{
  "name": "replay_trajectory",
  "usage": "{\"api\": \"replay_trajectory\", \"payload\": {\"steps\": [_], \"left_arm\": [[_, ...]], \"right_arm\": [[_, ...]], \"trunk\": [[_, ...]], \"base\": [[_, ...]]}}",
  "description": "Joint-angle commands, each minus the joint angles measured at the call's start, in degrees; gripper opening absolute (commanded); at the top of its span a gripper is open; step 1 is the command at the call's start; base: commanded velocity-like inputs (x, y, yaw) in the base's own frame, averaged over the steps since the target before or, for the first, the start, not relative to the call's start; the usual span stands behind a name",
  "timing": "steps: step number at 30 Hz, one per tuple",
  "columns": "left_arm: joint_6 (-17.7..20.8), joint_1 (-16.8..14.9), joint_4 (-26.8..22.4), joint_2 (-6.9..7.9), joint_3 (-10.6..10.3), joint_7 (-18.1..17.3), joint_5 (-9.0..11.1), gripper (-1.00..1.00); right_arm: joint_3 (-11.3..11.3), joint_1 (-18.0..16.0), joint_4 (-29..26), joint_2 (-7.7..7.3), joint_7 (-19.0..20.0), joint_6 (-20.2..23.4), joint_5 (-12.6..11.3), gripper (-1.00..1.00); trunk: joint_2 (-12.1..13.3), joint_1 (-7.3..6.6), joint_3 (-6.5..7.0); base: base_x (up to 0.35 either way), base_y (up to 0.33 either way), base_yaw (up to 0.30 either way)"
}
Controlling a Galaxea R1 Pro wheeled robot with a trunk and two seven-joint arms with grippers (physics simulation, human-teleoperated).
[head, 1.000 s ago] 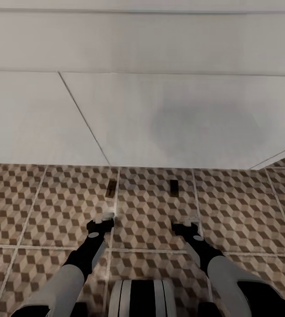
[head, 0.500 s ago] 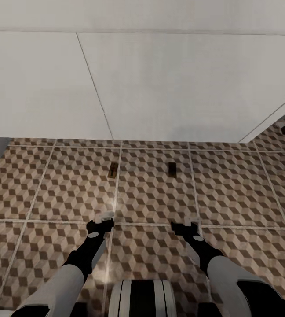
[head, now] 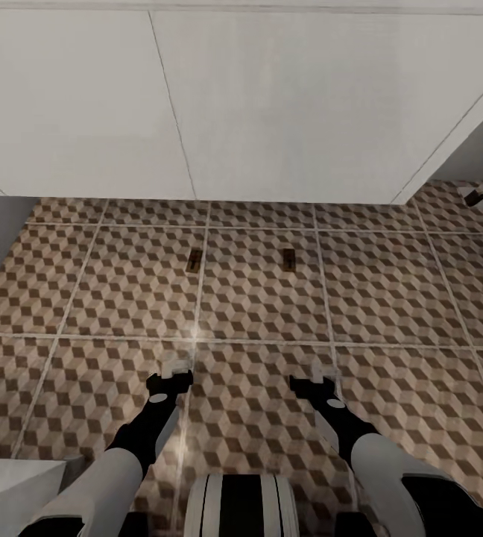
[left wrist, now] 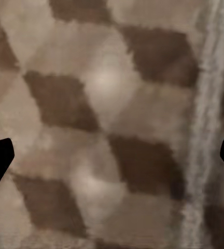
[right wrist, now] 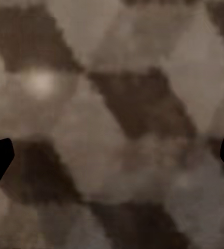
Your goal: Take the four mousetraps from the cabinet in the bathroom and place them on the bathroom floor. Make sure all four end up on the same floor surface, and ensure that at least two of them are either under or directly next to the same bathroom sink.
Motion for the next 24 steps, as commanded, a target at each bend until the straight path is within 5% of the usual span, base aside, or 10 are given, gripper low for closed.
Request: {"api": "replay_trajectory", "payload": {"steps": [1,24], "left_arm": [[0.2,0.0,-0.1,-0.07,0.3,0.0,-0.5,1.00],[-0.4,0.0,-0.1,-0.10,0.3,0.0,-0.5,1.00]], "right_arm": [[-0.4,0.0,0.1,0.04,-0.1,-0.2,0.3,1.00],[-0.4,0.0,0.1,0.13,-0.1,-0.7,0.3,1.00]], "trunk": [[0.0,-0.05,-0.03],[0.0,-0.05,-0.03]], "base": [[-0.346,0.000,0.000],[-0.346,0.000,0.000]]}}
